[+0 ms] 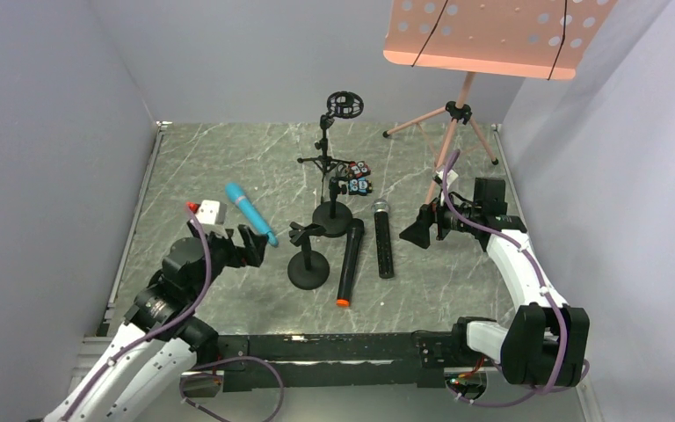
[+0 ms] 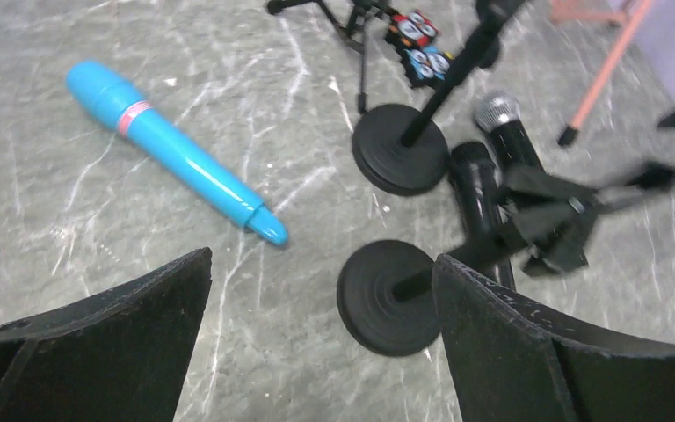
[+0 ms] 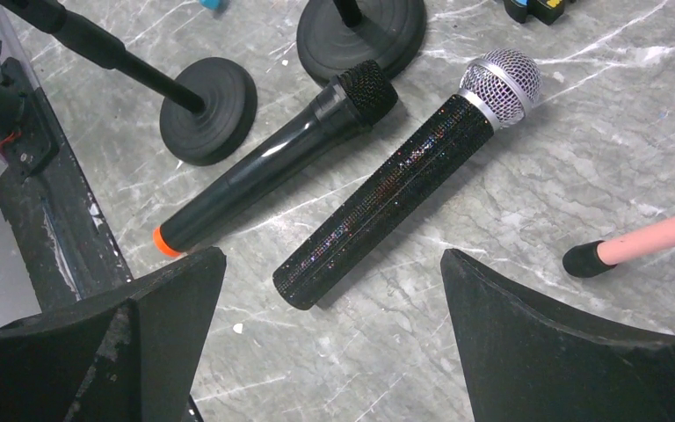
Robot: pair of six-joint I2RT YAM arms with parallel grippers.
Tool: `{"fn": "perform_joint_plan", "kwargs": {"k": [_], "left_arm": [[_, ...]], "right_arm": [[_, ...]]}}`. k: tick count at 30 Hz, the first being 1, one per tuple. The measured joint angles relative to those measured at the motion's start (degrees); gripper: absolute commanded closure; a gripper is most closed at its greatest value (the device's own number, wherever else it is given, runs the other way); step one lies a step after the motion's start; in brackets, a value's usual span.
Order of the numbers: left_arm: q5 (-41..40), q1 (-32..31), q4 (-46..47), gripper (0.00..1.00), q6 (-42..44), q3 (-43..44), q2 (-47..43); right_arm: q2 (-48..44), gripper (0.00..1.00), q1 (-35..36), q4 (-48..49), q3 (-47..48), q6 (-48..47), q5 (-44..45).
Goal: Attach the microphones to the stand
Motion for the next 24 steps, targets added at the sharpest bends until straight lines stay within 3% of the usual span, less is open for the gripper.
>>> {"fn": "perform_joint_plan", "kwargs": {"k": [7, 11, 15, 18, 24], "left_arm": [[17.81, 25.03, 3.58, 0.01, -8.39, -0.09, 3.69], [28.72, 36.48, 7.89, 0.01, -14.32, 0.66, 14.95], [30.29, 38.58, 4.28, 0.07, -18.62, 7.10, 30.14], [28.13, 38.49, -0.24, 0.19, -20.31, 14.67, 40.98], [19.04, 34.38, -6.14, 0.20, -22.23, 24.30, 55.49]], "right_arm": [[-0.13, 0.00, 0.00, 0.07, 0.00, 0.15, 0.02], [-0.66, 0.00, 0.00, 0.07, 0.00, 0.15, 0.26], [-1.40, 0.00, 0.00, 0.07, 0.00, 0.15, 0.83], [-1.68, 0.00, 0.00, 0.07, 0.00, 0.15, 1.20], [-1.68, 0.00, 0.00, 0.04, 0.02, 0.24, 1.44]]}}
